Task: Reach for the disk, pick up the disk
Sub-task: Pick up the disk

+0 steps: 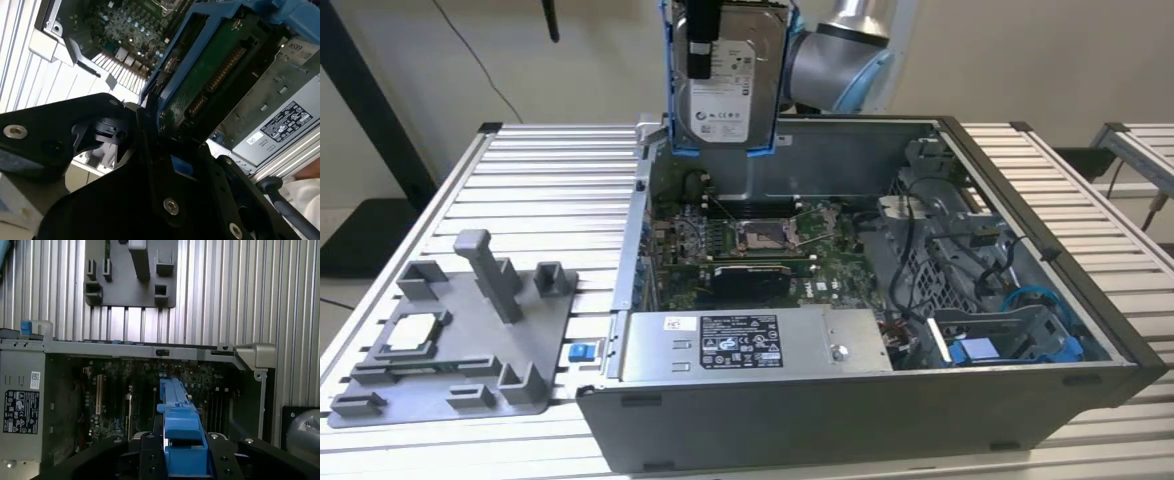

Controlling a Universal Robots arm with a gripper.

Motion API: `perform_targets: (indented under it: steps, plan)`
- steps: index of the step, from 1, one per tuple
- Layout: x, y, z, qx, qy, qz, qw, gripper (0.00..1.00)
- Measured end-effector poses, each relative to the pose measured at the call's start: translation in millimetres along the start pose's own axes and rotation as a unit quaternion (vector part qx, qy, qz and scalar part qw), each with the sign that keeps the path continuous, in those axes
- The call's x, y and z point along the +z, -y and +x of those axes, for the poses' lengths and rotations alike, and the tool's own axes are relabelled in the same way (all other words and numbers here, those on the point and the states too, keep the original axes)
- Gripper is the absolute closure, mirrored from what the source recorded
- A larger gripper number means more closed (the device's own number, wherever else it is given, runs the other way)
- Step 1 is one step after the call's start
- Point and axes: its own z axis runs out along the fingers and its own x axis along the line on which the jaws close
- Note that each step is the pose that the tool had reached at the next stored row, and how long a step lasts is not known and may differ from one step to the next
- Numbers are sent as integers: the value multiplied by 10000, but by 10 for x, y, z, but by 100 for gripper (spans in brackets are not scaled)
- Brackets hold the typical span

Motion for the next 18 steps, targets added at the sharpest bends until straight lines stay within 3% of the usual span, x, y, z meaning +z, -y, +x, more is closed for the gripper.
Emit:
perform_targets:
  steps: [3,8,13,18]
  plan:
    - [-32,88,4,0,0,0,10000,100]
    - [-125,123,7,1,25,-88,10000,100]
    - [-127,142,7,1,24,-97,9999,100]
    - [-131,286,10,1,25,-77,10000,100]
